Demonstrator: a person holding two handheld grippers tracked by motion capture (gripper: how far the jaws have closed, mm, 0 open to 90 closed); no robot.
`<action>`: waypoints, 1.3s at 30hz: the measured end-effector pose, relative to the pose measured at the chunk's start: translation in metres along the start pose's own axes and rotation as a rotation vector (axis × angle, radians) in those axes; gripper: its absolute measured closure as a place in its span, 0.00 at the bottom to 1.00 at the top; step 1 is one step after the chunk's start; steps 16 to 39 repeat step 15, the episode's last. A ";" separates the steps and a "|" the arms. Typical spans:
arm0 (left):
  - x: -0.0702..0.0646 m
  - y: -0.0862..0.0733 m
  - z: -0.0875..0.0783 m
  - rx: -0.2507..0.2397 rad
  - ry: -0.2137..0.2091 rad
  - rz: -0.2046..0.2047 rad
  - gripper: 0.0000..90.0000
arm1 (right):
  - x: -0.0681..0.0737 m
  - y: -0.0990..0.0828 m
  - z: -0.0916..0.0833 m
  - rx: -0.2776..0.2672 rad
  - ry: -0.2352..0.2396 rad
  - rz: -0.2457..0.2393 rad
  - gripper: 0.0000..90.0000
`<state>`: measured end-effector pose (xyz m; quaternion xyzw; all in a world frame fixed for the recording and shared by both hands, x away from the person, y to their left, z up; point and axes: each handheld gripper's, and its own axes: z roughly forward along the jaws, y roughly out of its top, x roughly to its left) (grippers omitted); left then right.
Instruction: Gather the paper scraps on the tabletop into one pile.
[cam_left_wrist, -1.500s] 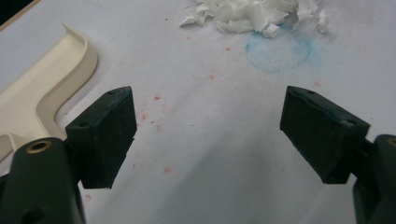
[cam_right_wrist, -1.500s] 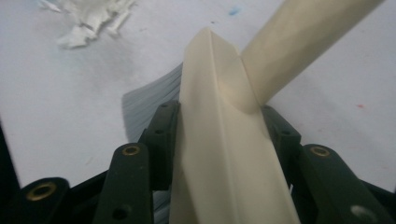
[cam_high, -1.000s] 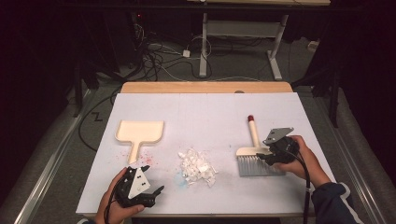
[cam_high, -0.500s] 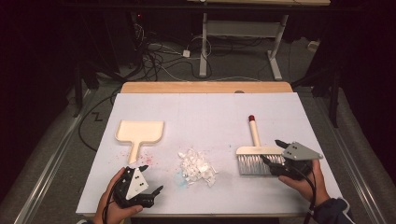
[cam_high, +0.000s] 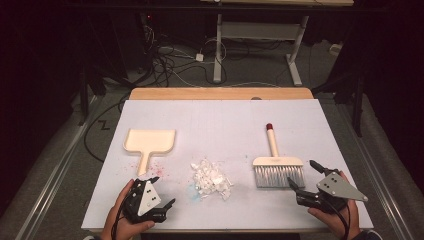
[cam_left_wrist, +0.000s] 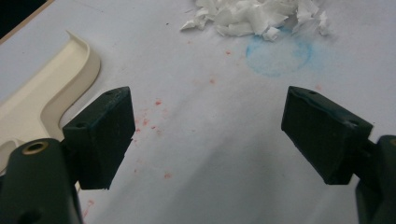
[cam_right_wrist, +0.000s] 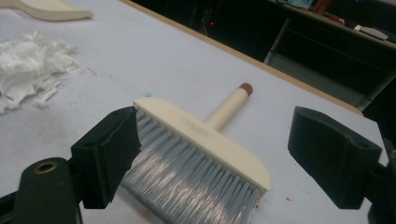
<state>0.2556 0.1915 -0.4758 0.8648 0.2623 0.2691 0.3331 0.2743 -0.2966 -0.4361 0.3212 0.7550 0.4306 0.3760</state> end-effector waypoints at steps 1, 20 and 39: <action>0.000 0.000 0.000 0.000 -0.001 0.000 0.19 | 0.000 -0.001 0.001 0.004 0.002 -0.004 0.20; 0.003 0.000 0.002 0.006 0.005 -0.013 0.19 | 0.001 -0.002 0.003 0.021 -0.022 -0.037 0.21; 0.003 0.000 0.002 0.006 0.005 -0.013 0.19 | 0.001 -0.002 0.003 0.021 -0.022 -0.037 0.21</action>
